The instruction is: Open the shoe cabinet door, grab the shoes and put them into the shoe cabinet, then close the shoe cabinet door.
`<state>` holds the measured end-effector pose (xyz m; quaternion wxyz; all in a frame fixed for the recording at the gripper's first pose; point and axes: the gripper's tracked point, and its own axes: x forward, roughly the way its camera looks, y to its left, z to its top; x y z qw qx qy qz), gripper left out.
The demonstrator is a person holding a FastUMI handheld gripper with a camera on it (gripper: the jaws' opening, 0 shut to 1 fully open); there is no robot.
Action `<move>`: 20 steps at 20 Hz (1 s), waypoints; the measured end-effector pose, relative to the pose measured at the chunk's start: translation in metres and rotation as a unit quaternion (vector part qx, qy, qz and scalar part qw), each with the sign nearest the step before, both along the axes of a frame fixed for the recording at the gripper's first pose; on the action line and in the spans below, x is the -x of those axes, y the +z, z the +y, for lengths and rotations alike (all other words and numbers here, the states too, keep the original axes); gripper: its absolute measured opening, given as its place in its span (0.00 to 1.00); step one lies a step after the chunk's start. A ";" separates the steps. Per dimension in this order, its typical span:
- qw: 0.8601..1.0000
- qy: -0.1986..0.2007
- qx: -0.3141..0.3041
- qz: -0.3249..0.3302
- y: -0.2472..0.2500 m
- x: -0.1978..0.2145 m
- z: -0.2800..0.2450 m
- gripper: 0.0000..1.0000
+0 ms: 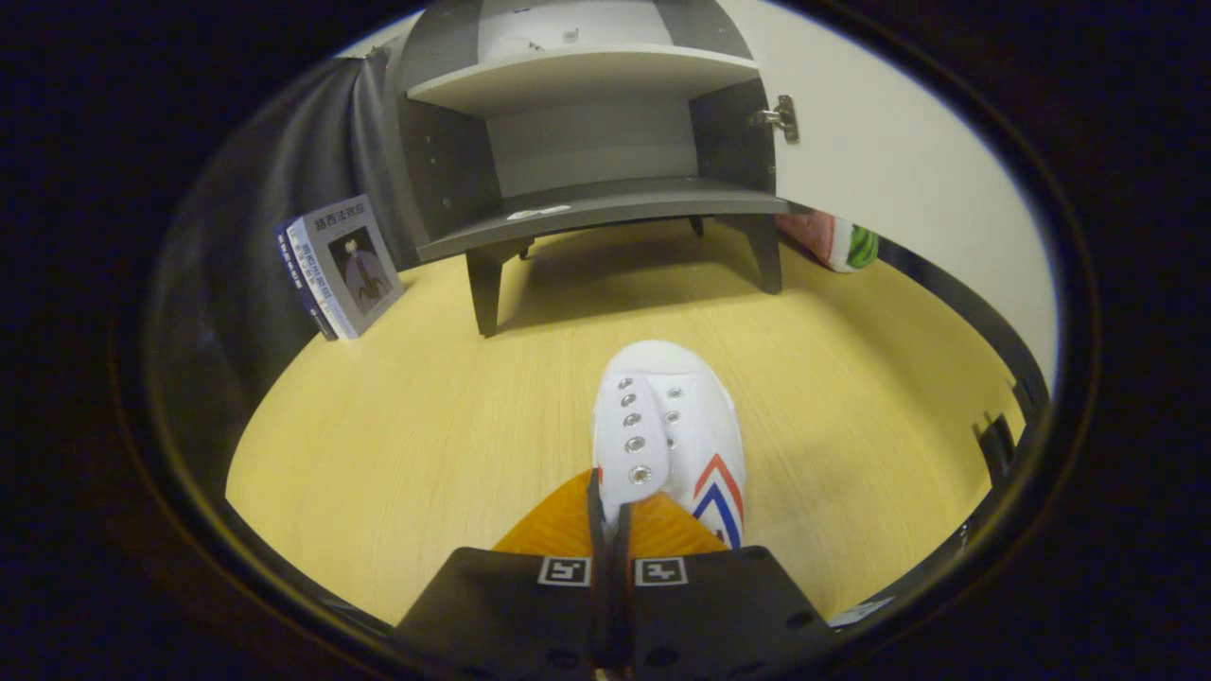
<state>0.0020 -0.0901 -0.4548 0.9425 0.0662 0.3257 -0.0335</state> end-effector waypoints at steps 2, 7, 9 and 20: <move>1.000 0.004 -0.003 0.000 0.001 -0.001 0.000 0.02; 1.000 -0.002 -0.002 -0.007 0.021 0.003 -0.008 0.02; 1.000 0.000 0.001 -0.011 0.037 0.003 -0.010 0.02; 0.990 -0.019 0.022 -0.139 0.265 -0.022 -0.019 0.02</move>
